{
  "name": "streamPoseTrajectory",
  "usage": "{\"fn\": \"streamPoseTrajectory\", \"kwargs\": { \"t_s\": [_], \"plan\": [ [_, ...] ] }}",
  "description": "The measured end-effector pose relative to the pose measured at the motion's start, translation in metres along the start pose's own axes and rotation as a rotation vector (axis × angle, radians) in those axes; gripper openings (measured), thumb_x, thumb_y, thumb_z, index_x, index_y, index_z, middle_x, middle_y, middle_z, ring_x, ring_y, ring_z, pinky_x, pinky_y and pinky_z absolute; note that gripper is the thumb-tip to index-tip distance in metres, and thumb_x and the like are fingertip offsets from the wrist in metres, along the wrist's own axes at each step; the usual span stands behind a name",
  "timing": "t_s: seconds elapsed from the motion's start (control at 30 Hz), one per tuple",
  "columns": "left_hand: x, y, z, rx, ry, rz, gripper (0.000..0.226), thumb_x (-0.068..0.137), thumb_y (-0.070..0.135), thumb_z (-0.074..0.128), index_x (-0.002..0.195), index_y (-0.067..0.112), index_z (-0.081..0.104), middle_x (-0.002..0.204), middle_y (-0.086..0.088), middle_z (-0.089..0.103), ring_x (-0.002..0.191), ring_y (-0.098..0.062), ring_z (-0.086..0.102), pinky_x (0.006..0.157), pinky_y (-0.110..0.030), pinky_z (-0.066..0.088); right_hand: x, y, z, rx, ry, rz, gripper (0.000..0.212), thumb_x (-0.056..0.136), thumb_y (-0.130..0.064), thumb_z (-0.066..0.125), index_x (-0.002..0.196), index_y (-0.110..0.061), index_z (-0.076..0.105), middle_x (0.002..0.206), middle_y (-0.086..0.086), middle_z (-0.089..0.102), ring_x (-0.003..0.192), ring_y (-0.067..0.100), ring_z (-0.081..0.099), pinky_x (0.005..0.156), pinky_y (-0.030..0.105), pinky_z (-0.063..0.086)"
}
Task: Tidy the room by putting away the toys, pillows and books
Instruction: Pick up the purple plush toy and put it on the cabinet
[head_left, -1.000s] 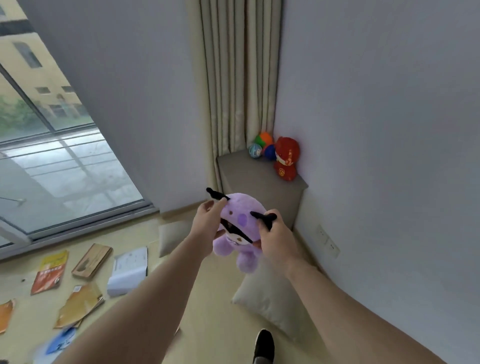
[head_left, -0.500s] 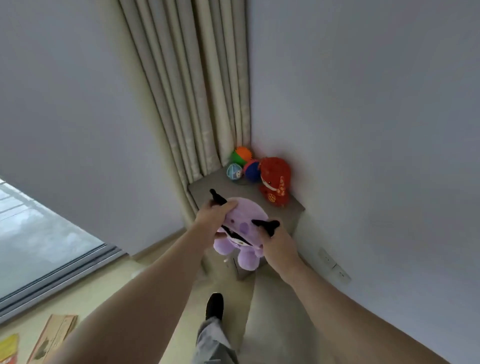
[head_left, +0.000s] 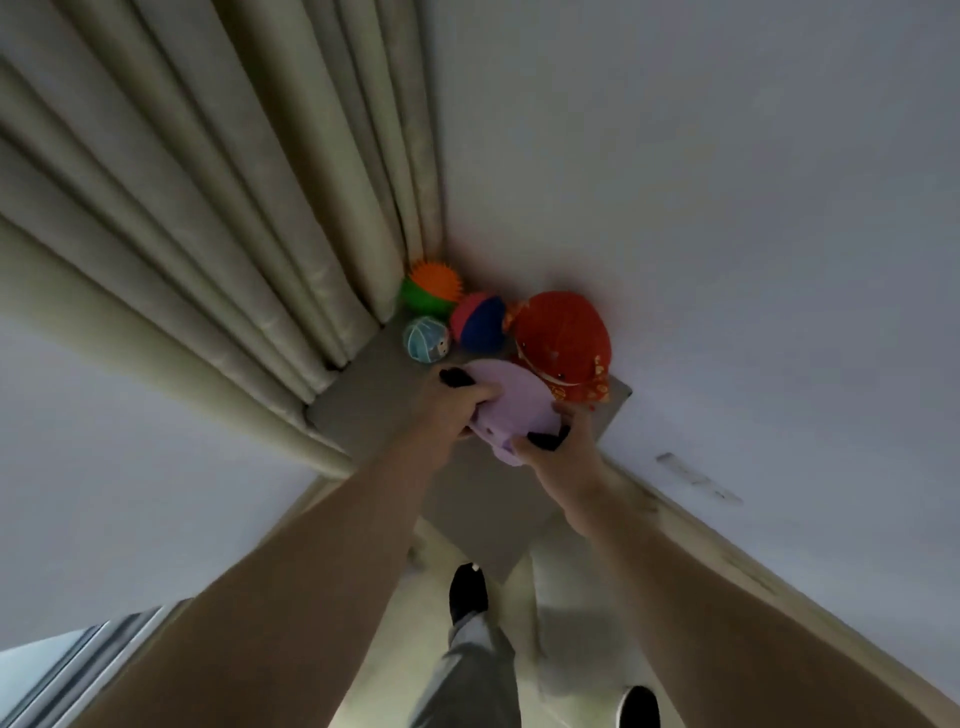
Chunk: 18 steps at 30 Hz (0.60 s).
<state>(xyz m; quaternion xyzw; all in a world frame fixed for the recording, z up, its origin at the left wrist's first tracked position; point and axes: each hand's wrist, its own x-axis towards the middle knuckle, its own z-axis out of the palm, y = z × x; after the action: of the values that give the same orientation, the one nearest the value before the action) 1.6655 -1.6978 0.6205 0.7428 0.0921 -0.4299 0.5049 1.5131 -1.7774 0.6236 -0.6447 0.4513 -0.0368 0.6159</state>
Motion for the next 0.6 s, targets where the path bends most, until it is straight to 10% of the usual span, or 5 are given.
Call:
{"fn": "streamPoseTrajectory", "kwargs": {
  "t_s": [0.43, 0.6],
  "plan": [
    [0.063, -0.004, 0.009, 0.263, -0.123, 0.035, 0.069, 0.087, 0.013, 0.078, 0.146, 0.008, 0.044, 0.136, -0.012, 0.059, 0.121, -0.031, 0.06, 0.102, -0.048, 0.053, 0.053, 0.016, 0.026, -0.072, 0.102, 0.059, 0.07, 0.083, -0.005, 0.079, 0.141, -0.009, 0.04, 0.123, 0.003, 0.056, 0.092, -0.004, 0.056, 0.063, 0.003, 0.047],
    [0.063, -0.005, 0.019, 0.341, -0.099, 0.122, 0.066, 0.092, 0.016, 0.073, 0.149, 0.005, 0.041, 0.137, -0.008, 0.055, 0.118, -0.02, 0.054, 0.093, -0.029, 0.047, 0.057, 0.013, 0.026, -0.08, 0.107, 0.079, 0.07, 0.085, -0.008, 0.078, 0.143, -0.011, 0.04, 0.124, -0.002, 0.056, 0.103, 0.012, 0.058, 0.067, 0.008, 0.045]
  ]
}}
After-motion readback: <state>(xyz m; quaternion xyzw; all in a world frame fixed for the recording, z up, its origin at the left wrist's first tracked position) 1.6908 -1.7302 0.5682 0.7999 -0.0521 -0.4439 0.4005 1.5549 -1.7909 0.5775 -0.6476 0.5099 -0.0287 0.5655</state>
